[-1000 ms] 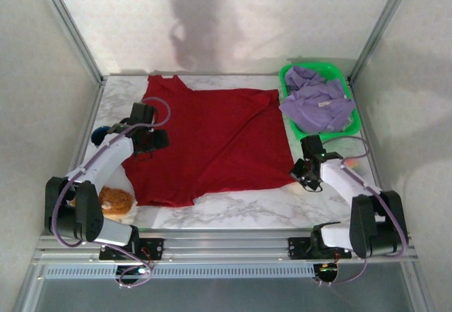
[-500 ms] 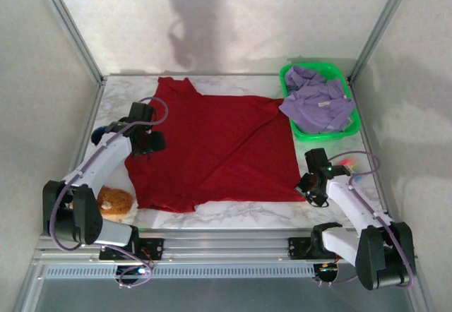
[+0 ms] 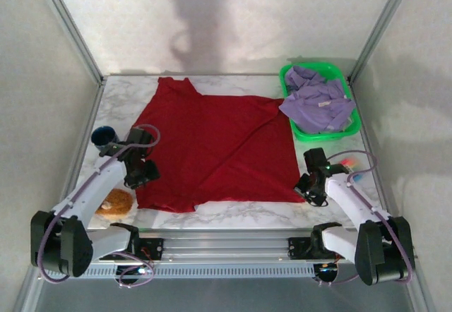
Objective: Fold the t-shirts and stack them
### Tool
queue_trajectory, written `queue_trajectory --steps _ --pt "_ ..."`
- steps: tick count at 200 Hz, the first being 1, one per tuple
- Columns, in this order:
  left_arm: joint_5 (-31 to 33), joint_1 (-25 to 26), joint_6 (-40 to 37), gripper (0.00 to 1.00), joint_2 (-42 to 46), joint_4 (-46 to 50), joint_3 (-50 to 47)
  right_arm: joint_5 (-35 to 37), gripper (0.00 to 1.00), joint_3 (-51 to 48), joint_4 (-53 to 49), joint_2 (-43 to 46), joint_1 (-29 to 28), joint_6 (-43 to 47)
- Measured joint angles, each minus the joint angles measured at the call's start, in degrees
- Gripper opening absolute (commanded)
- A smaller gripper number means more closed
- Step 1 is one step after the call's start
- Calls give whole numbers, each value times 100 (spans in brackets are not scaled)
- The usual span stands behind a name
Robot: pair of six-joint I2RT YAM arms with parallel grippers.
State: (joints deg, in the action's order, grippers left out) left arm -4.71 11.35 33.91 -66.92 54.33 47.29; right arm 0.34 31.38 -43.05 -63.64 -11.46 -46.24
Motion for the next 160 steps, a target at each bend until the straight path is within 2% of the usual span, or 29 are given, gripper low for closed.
queue_trajectory --steps 58,101,120,128,144,160 --pt "-66 717 901 49 315 -66 -1054 -42 0 -42 -96 525 -4 35" --pt "11 968 1246 47 334 -168 -1196 -90 0 -173 -284 946 -4 -17" --pt "22 1108 1403 35 221 -422 -1305 -175 0 -177 -378 1102 -11 -118" --pt "31 1165 1449 26 166 -520 -1362 -203 0 -177 -448 1224 -22 -177" --pt "55 1248 1543 1 103 -662 -1403 -214 0 -144 -649 1504 -94 -315" --pt "142 1257 1558 0 85 -741 -1388 -181 0 26 -955 1808 -247 -470"
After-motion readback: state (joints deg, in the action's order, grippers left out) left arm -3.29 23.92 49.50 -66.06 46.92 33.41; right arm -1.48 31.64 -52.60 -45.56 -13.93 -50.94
